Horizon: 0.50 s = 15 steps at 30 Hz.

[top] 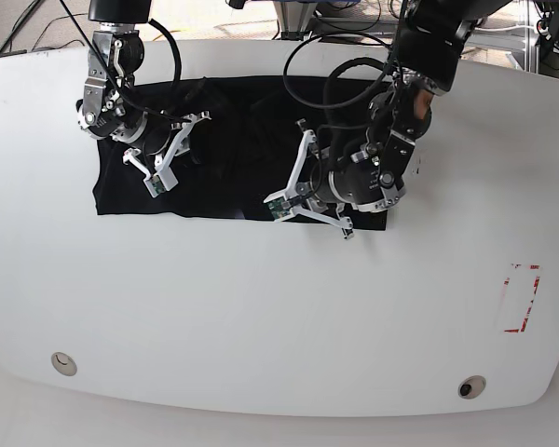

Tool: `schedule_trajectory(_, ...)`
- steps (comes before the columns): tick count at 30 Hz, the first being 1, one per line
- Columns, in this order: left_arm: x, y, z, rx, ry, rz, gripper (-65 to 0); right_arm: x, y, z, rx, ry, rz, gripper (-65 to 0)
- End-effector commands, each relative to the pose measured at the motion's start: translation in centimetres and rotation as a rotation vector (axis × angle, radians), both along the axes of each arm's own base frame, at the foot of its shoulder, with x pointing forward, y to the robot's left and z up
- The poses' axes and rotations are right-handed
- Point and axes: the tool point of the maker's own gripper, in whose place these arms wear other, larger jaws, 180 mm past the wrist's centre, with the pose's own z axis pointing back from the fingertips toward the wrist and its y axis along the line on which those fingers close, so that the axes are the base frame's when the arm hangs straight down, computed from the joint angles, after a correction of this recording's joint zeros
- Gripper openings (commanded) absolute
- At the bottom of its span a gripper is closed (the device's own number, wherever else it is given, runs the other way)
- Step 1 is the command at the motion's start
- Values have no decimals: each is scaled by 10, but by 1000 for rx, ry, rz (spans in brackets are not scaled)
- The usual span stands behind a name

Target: Layout the t-shirt on the table in an organized manner, then fold the t-shirt properly

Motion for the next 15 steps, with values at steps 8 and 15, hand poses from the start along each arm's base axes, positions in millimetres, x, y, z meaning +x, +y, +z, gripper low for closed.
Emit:
schedule_trajectory(8, 22, -21, 50, -102, -131, -4, -632, 0, -4, 1, -19, 3, 5, -549)
schedule_trajectory(15, 27, 10, 62, -42, -178, 56, -631, 0, -3, 1, -18, 3, 3, -549)
